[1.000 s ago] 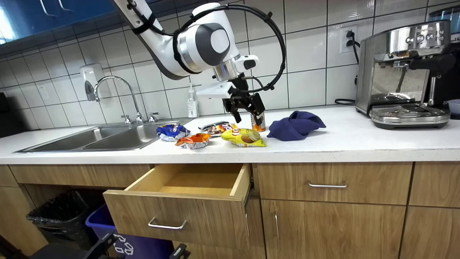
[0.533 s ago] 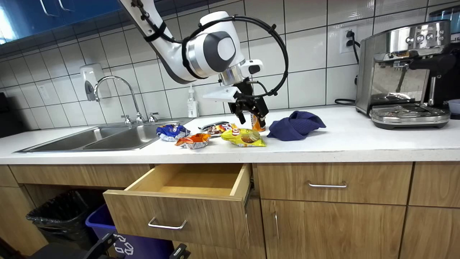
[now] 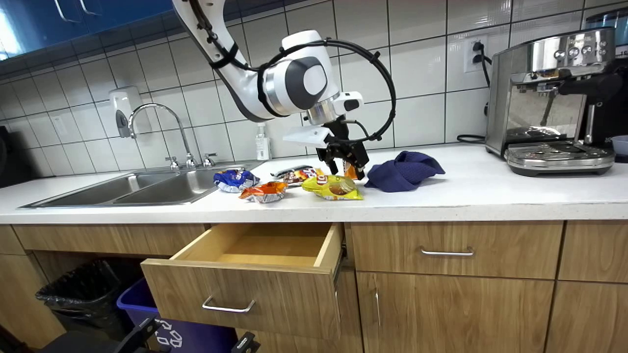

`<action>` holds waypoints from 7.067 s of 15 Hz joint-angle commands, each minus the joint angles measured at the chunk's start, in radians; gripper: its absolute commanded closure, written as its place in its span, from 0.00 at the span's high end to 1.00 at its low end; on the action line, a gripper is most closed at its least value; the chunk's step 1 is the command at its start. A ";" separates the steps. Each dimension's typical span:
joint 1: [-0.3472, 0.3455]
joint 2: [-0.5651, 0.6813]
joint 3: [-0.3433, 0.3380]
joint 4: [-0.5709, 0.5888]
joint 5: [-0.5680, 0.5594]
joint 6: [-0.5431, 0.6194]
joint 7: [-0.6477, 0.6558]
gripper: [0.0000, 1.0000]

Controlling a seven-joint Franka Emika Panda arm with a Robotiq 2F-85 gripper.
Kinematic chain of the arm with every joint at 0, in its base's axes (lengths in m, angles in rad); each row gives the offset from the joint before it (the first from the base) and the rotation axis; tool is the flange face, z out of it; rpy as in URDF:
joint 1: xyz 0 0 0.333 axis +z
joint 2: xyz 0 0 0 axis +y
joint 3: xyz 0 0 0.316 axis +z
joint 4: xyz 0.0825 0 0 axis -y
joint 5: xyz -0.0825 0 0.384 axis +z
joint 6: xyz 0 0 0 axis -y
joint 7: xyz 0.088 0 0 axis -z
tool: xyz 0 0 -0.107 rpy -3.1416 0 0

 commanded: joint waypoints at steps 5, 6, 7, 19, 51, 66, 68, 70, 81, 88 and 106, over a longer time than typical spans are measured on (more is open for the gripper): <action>-0.019 0.019 0.022 0.022 0.042 -0.031 -0.083 1.00; -0.018 0.023 0.021 0.022 0.043 -0.029 -0.088 1.00; -0.020 0.027 0.022 0.023 0.048 -0.035 -0.091 1.00; -0.021 0.041 0.034 0.009 0.060 -0.033 -0.117 1.00; 0.002 -0.165 0.038 -0.244 0.032 -0.073 -0.192 1.00; 0.015 -0.309 0.076 -0.347 0.037 -0.163 -0.284 1.00; 0.016 -0.324 0.074 -0.351 0.037 -0.171 -0.283 1.00; 0.016 -0.329 0.073 -0.346 0.040 -0.178 -0.279 1.00; 0.019 -0.302 0.069 -0.330 0.032 -0.149 -0.258 1.00; 0.019 -0.302 0.069 -0.330 0.032 -0.149 -0.258 1.00; 0.047 -0.286 0.097 -0.274 0.087 -0.136 -0.279 1.00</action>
